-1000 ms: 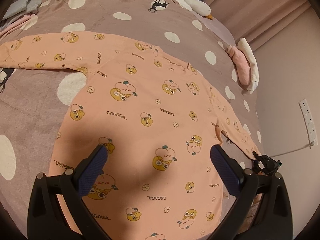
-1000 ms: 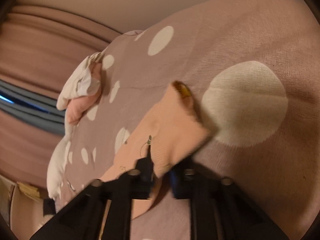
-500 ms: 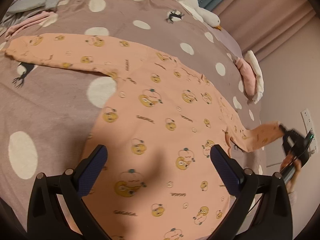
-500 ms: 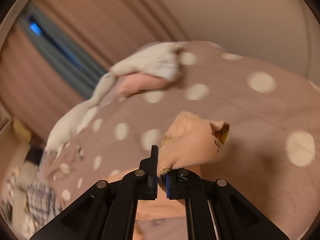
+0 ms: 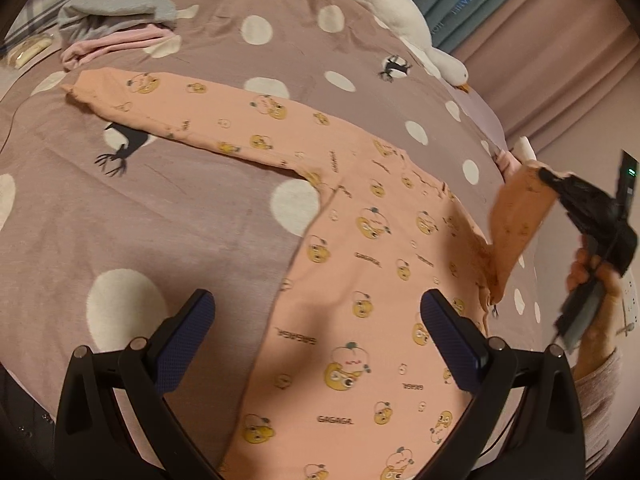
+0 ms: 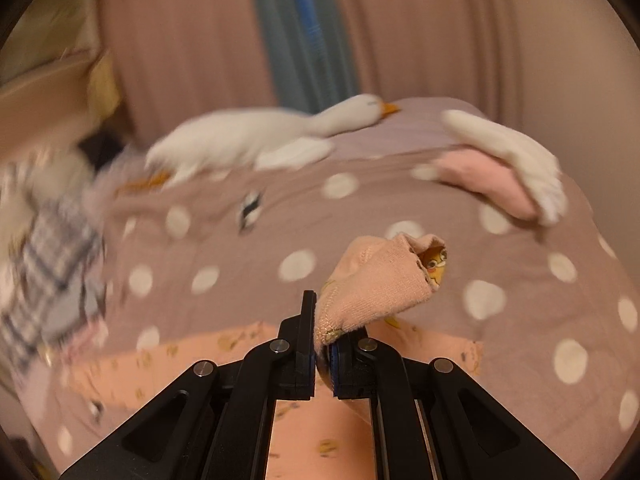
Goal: Fold small clothes
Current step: 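Fold the held sleeve across the shirt body with the right gripper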
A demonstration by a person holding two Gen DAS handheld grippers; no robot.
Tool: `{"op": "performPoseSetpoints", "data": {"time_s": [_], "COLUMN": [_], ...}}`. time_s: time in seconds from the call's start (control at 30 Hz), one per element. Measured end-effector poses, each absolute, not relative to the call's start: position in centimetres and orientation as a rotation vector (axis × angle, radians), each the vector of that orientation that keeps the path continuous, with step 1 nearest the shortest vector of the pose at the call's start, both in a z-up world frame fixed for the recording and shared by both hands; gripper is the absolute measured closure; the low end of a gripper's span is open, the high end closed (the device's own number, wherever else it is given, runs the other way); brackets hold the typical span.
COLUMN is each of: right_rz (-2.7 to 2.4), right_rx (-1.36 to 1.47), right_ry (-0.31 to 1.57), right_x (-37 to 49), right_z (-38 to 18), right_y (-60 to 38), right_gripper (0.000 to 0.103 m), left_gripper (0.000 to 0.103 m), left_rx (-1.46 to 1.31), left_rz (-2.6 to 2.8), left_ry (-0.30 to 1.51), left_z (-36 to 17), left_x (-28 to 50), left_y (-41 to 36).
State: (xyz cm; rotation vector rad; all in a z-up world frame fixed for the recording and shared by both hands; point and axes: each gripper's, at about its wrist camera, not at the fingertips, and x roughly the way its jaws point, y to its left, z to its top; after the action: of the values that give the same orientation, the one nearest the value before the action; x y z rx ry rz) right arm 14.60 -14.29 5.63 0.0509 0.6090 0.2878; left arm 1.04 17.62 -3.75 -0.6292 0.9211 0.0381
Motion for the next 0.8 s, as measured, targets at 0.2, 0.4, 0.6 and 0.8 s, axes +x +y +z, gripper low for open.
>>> {"op": "performPoseSetpoints", "data": {"time_s": [0.2, 0.4, 0.6, 0.8], "right_rz": [0.322, 0.344, 0.481, 0.64], "right_rx": [-0.276, -0.527, -0.419, 0.041], "right_ry": [0.679, 0.74, 0.804, 0.835], "right_x": [14.4, 13.0, 12.5, 14.4], "right_z": [-1.5, -7.7, -6.9, -3.5], "right_y": [-4.2, 1.4, 0.4, -5.5], "right_gripper": [0.096, 0.095, 0.053, 0.044], "left_gripper": [0.0, 0.0, 0.0, 0.0], "left_rx": [-0.652, -0.668, -0.691, -0.746], "left_rz": [0.072, 0.104, 0.117, 0.151], "left_ry": [0.927, 0.929, 0.932, 0.908], "left_z": [-4.4, -4.9, -5.4, -5.9], "left_x": [0.7, 0.7, 0.9, 0.6], "left_y": [19.4, 20.7, 21.7, 23.8]}}
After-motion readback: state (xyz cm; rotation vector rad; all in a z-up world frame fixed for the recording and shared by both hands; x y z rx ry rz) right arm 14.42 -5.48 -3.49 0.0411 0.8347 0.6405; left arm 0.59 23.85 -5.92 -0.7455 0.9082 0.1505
